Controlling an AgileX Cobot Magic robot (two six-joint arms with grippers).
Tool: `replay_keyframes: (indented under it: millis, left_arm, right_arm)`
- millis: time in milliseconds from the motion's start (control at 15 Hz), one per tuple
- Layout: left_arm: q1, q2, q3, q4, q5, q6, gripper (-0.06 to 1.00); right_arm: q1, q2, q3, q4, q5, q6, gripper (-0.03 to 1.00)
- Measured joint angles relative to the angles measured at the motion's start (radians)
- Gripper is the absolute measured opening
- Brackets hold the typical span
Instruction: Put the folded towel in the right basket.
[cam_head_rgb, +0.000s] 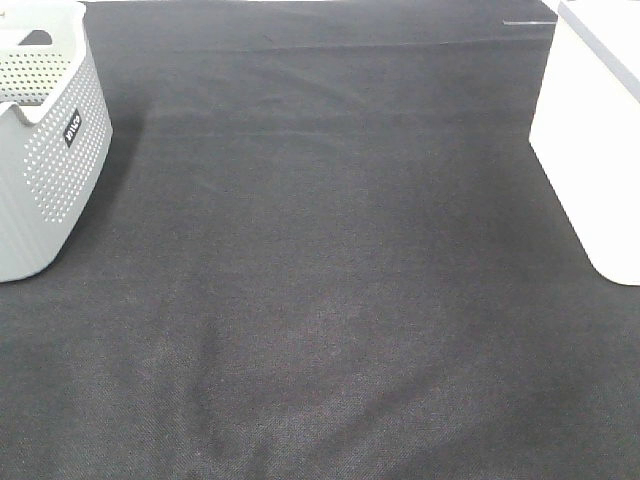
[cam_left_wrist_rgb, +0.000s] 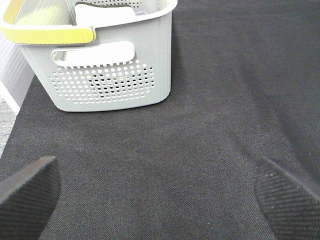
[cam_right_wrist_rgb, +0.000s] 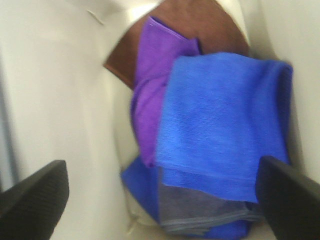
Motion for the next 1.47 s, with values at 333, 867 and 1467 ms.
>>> replay_keyframes:
  millis: [333,867,1467]
  left_arm:
    - [0.0,0.0,0.0,0.0,0.0,0.0,0.99]
    - [0.0,0.0,0.0,0.0,0.0,0.0,0.99]
    - [0.0,0.0,0.0,0.0,0.0,0.0,0.99]
  right_arm:
    - [0.174,-0.087,-0.003,-0.035,0.0,0.031,0.97]
    - [0.204,-0.442,0.383,-0.002,0.0,0.038,0.97]
    - [0.204,-1.28,1.185,-0.008,-0.011,0.032,0.97]
